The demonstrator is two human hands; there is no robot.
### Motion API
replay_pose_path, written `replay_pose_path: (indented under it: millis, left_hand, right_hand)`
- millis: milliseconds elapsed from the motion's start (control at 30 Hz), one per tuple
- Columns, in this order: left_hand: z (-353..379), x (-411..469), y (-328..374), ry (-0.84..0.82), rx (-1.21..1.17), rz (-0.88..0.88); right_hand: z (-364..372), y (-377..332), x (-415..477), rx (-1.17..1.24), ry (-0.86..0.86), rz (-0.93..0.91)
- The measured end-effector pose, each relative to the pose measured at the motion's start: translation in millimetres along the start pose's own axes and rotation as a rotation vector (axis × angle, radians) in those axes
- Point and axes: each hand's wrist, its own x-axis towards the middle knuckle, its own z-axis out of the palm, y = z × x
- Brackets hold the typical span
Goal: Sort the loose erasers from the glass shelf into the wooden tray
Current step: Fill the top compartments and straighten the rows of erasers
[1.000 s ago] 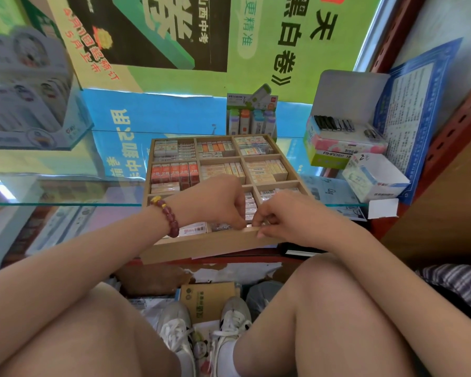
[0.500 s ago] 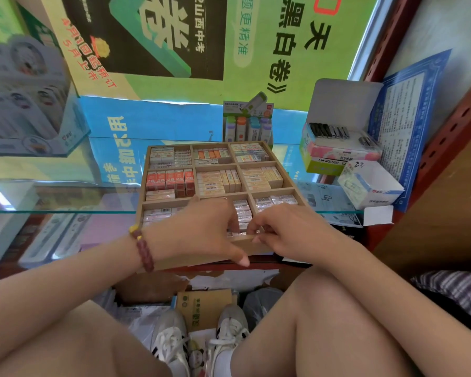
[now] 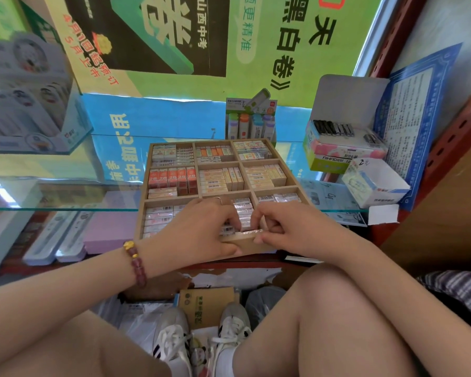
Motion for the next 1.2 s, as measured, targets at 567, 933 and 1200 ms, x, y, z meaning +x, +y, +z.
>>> replay_pose_path:
  millis: [567, 933, 1200]
  left_hand:
    - [12, -3, 3, -0.038, 0.431, 0.086]
    - [7, -11, -13, -0.018, 0.169, 0.212]
    - [8, -12, -20, -0.051, 0.247, 0.205]
  right_hand:
    - [-9, -15, 41, -0.303, -0.032, 0.137]
    - [-9, -22, 44, -0.502, -0.07, 0.08]
    - [-6, -17, 34, -0.215, -0.017, 0.158]
